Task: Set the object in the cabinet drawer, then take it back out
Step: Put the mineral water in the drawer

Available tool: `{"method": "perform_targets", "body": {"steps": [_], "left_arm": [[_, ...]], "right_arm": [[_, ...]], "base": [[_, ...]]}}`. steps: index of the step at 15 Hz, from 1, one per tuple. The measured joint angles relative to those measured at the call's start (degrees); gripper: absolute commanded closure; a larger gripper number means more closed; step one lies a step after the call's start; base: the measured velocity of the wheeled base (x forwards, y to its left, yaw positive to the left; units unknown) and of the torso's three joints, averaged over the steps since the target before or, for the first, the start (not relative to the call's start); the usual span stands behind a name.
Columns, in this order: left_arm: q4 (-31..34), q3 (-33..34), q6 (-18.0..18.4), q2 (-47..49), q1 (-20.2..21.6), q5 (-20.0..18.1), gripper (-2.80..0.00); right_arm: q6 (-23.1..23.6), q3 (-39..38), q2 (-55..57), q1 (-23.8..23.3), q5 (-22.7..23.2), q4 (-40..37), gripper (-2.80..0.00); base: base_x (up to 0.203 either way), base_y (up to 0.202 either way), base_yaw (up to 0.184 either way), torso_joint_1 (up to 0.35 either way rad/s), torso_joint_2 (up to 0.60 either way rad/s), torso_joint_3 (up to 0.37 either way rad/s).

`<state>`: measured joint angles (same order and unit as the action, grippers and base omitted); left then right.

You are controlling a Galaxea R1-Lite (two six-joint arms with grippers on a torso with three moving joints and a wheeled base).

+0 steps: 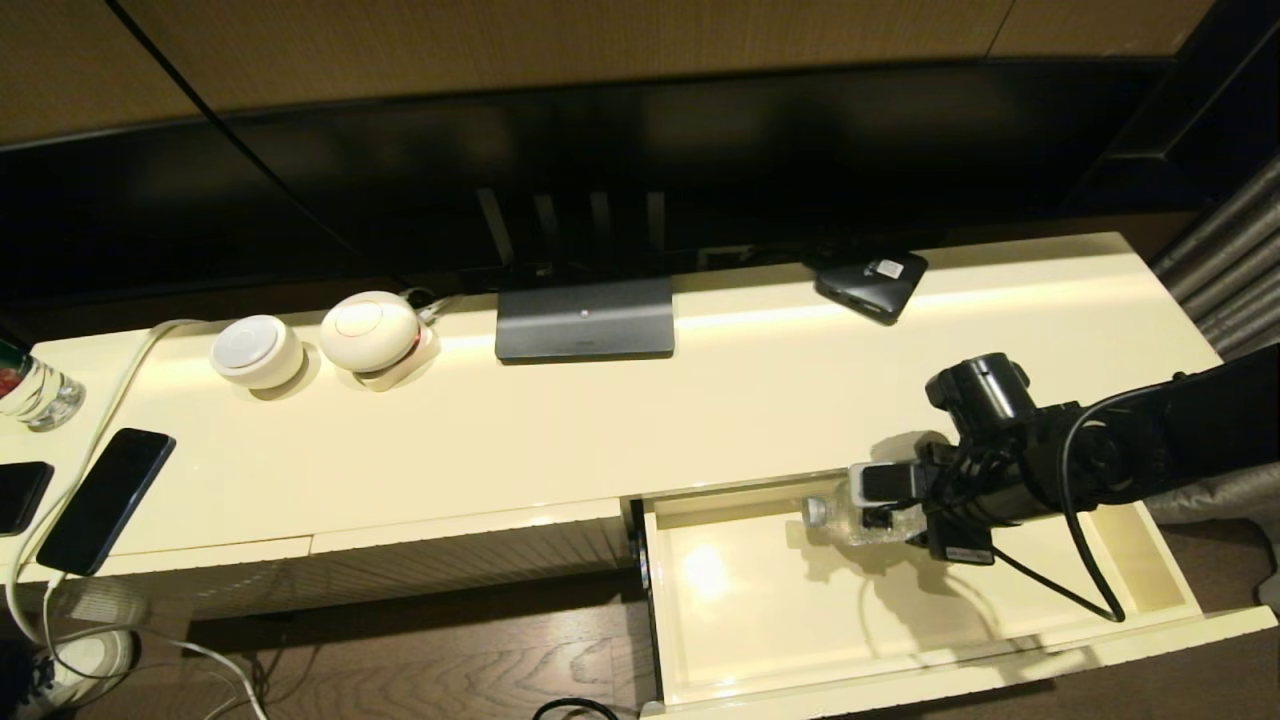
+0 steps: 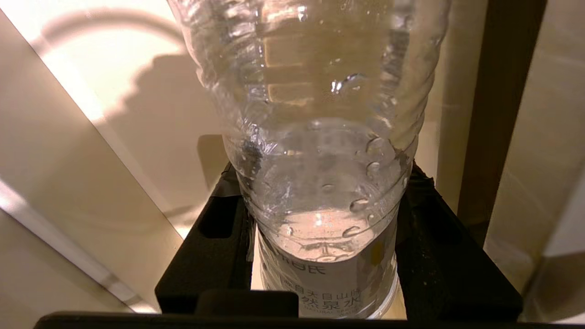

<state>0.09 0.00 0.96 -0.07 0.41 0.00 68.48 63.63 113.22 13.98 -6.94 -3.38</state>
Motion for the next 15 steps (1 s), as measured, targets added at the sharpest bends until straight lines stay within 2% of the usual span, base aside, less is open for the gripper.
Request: {"method": "perform_targets", "body": {"steps": [5,6,15], "left_arm": [[0.01,0.00,-0.02,0.00,0.00,0.00,0.00],[0.01,0.00,0.00,0.00,0.00,0.00,0.00],[0.01,0.00,0.00,0.00,0.00,0.00,0.00]], "right_arm": [[0.12,0.20,1.26,-0.20,-0.28,0.07,0.00],[0.12,0.26,1.57,-0.20,-0.39,0.20,-2.80],[0.07,0.52,2.40,-0.18,-0.69,0.95,-2.80]], "base": [[0.000,0.000,0.000,0.000,0.00,0.000],[0.000,0.000,0.000,0.000,0.00,0.000],[0.000,0.000,0.000,0.000,0.00,0.000]]}}
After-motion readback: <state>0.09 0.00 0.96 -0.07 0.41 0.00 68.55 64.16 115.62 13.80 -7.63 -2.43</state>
